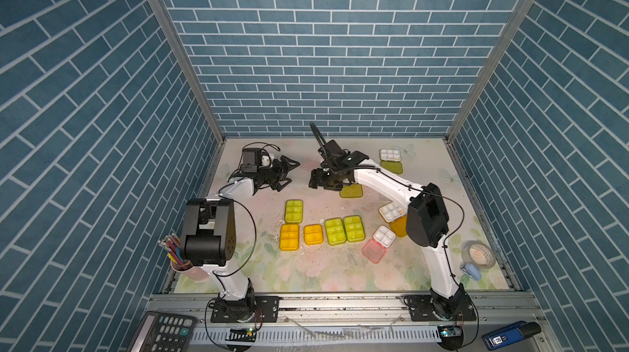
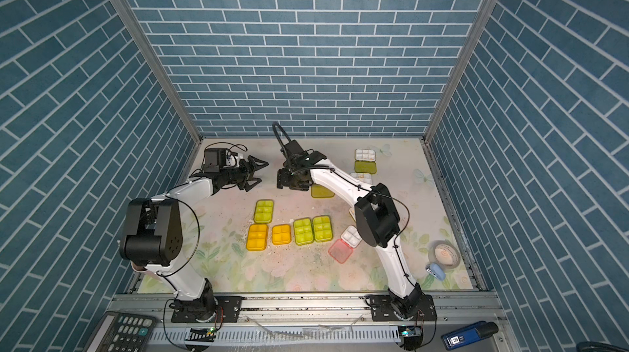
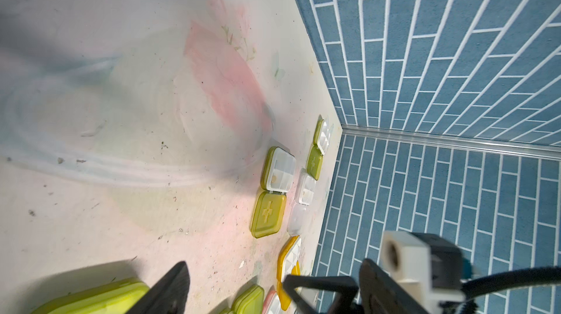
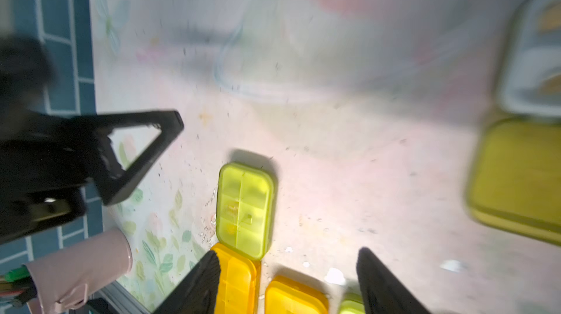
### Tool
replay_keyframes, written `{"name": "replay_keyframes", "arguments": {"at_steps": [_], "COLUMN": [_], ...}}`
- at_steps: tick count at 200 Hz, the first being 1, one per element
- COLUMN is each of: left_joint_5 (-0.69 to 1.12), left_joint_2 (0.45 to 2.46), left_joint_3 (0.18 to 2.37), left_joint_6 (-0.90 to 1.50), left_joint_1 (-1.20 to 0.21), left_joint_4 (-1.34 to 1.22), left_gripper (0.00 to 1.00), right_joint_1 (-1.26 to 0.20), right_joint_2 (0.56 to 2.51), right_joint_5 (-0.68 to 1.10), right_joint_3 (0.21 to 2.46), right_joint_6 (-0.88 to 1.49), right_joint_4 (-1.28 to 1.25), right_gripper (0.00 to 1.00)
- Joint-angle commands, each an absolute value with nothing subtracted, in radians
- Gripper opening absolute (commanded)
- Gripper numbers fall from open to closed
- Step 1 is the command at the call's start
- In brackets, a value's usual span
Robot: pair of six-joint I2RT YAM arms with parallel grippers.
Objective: Close pillboxes
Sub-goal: Move the pillbox to the center of the board, then adjust the pillbox at the center of the board.
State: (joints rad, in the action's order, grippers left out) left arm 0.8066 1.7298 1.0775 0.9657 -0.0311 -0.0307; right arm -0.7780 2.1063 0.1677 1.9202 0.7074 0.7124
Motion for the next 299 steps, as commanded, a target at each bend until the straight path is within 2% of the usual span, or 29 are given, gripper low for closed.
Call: {"name": "replay_keyframes", "arguments": {"at_steps": [1, 72, 120, 182, 299], "left_joint_5": [0.825, 0.858, 0.85, 0.846, 0.855], "left_joint_2": [1.712, 1.725, 1.753, 1.785, 1.769], "left_joint_3": [1.06, 1.064, 1.086, 1.093, 1.101], "left_joint_6": [0.978, 0.971, 0.917, 0.908, 0.914], "left_joint_1": [-0.041, -0.172, -0.228, -0.233, -0.233], "left_joint_4": [-0.102, -0.169, -0.12, -0.107, -0.093], "left_gripper": [0.88, 0.87, 0.87, 0.87, 0.87], "right_joint_1": [-0.721, -0.573, -0.473, -0.385, -0.363], "right_joint_2": [2.029, 1.939, 1.984, 2.044, 2.224], "right_joint_5": [0.062, -0.057, 0.051, 0.15, 0.296], "right_joint_3": [1.841, 1.684, 1.732, 1.771, 1.86], "right_joint_6": [0.625, 0.548, 0.529, 0.526, 0.563], "right_joint_4": [0.752, 0.752, 0.761, 0.729, 0.653], "right_gripper": [0.74, 0.74, 0.75, 0.8, 0.8]}}
